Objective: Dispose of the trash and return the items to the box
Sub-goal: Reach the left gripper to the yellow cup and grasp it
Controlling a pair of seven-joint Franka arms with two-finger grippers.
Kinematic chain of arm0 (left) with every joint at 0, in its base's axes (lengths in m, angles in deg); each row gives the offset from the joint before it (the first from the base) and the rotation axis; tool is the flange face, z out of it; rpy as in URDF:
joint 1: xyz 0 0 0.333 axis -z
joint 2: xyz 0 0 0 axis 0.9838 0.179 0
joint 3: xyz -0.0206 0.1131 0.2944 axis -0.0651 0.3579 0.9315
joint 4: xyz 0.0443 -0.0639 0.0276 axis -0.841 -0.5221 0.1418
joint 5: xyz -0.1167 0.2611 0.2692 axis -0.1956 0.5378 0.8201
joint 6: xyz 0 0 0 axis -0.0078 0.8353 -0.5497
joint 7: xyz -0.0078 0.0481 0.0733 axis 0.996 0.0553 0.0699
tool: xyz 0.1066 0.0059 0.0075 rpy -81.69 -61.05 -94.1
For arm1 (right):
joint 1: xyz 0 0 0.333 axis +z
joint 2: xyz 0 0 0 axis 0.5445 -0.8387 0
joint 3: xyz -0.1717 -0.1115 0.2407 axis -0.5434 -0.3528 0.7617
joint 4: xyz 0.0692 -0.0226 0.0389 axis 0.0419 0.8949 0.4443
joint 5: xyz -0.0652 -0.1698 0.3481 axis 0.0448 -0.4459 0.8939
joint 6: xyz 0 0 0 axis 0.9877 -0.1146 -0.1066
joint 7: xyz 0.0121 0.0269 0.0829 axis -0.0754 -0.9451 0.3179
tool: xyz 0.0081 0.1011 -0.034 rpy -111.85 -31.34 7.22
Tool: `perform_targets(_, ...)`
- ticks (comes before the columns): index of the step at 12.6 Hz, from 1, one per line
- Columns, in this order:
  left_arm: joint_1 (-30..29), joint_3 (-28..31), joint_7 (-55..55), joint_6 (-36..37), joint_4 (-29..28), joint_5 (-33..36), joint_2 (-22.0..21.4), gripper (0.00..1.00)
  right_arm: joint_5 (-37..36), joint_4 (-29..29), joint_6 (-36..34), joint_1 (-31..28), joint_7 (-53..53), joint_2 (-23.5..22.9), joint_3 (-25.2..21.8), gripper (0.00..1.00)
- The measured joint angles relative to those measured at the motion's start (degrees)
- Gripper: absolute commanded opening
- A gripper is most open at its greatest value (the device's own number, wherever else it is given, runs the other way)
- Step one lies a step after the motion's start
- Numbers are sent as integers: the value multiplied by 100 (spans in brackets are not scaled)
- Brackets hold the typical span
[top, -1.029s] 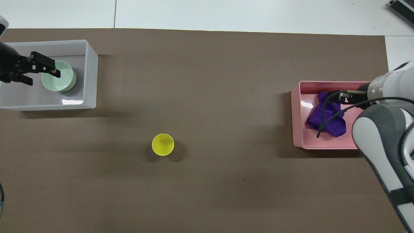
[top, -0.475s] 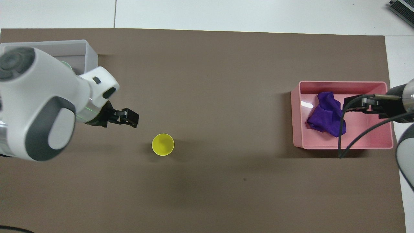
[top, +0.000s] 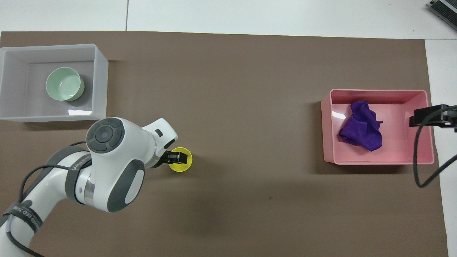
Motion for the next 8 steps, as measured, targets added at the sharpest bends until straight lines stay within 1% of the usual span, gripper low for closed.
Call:
perform_targets(1,27,1,-59,-115,-85,0,45,16,1,-9,-18,4,16,-9,-36,100)
perform_targets(2,48,6,-119,-153,-97,0,91,0,1,-11,-30,28,17,-24,-62,100)
perform_targets(6,63,7,-224,-167,-69,0,170,0,3,-70,-233,319,17,-146,-387,100)
perform_targets(8,63,32,-389,-90,47,-1,171,0,11,-338,-362,319,17,-358,-424,100)
